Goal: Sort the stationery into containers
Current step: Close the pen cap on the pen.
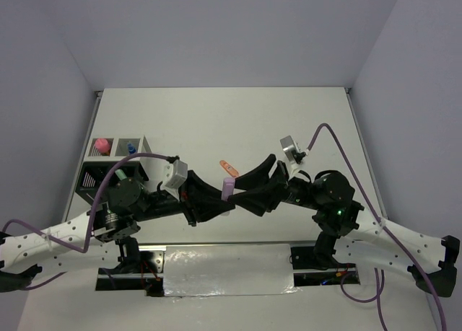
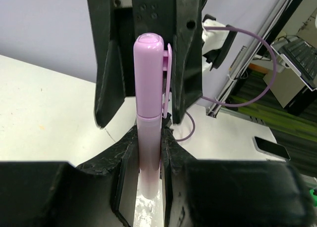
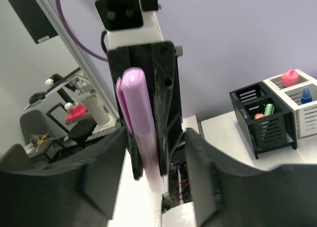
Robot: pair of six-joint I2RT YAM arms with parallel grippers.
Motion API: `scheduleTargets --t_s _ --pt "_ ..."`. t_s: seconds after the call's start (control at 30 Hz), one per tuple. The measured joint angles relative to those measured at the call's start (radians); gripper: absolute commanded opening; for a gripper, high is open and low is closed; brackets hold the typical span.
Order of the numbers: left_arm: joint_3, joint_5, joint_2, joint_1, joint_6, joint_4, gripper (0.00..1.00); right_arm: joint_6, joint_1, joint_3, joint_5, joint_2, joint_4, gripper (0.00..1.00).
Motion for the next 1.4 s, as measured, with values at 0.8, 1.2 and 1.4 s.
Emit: scheduleTargets --t_s 0.8,1.2,1.4 --pt "0.033 0.048 0.019 0.0 0.003 -0.031 0.0 -0.124 0.01 0.214 0.038 0.022 -0.173 0.7" --pt "0.033 0.038 0.035 0.0 0.003 -0.072 0.0 -0.119 0.011 0.214 0.003 0.08 -0.187 0.22" --pt "0.033 0.029 0.027 0.001 0.019 -0.097 0.0 -0.108 0.011 0.19 -0.011 0.076 -0.163 0.11"
